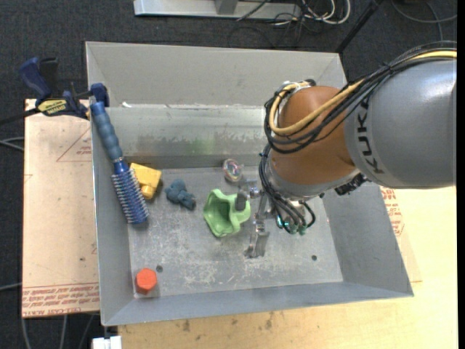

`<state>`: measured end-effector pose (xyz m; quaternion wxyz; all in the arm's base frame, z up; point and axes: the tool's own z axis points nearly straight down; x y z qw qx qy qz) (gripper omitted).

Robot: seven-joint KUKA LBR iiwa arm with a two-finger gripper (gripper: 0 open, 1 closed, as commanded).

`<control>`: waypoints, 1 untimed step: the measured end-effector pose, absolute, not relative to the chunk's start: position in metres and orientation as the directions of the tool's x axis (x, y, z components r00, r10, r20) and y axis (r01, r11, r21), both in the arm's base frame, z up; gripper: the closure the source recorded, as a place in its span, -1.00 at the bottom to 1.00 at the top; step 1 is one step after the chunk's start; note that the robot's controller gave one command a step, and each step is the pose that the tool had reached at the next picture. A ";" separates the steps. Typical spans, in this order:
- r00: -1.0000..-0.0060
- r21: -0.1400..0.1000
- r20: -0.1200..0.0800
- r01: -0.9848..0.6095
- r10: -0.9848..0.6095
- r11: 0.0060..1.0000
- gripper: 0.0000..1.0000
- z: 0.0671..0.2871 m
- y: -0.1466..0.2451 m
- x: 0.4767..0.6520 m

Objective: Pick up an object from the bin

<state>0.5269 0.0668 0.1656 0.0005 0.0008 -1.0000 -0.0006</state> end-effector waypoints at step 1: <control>-0.985 0.001 -0.001 -0.173 -0.173 0.985 -1.00 0.071 0.084 0.592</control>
Offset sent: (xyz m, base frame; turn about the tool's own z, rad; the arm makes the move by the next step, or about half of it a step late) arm 0.0649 0.0165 -0.0907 -0.1726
